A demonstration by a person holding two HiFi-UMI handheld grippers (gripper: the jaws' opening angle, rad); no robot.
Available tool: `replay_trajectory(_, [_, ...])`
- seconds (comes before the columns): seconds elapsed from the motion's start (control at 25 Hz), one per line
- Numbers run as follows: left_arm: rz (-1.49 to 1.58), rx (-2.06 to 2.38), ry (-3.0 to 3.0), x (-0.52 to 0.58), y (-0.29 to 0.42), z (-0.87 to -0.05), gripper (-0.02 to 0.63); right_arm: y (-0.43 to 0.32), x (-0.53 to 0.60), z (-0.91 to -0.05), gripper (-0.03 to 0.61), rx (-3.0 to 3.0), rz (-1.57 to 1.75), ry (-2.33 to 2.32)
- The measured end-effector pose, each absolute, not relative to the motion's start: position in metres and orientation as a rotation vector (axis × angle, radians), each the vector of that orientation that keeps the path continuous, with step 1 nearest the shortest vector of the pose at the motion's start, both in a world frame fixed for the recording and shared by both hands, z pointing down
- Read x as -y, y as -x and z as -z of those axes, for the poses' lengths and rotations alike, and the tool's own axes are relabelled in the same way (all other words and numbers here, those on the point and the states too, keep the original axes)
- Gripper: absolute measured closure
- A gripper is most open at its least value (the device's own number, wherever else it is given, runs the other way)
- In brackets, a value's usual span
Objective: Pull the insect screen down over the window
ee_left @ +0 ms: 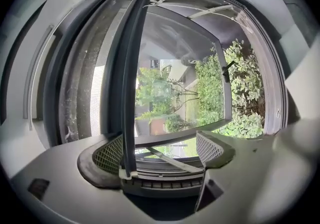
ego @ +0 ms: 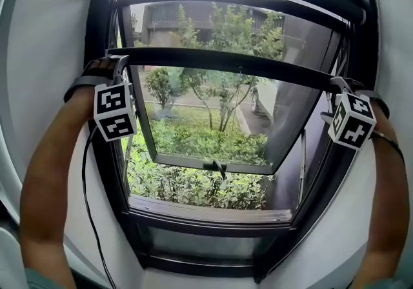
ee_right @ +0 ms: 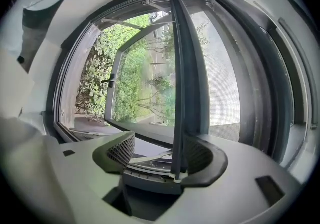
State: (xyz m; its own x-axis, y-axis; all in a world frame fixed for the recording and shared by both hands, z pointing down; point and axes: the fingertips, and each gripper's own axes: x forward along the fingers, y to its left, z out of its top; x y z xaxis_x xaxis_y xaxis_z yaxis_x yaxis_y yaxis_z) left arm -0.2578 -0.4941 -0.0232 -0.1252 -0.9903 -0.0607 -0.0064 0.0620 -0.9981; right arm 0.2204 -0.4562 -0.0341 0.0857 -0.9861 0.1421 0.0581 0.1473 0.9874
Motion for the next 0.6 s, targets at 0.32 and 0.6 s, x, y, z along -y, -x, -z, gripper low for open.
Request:
replay_trajectory(0.32, [1.261, -1.335, 1.152, 0.493, 0.256, -0.013, 0.147, -0.220, 0.456, -0.002, 0.272, 1.208, 1.052, -1.079])
replay_trajectory(0.6, [1.284, -1.306, 1.181, 0.490, 0.255, -0.056, 0.148, -0.221, 0.454, -0.043, 0.283, 1.222, 1.019, -1.037])
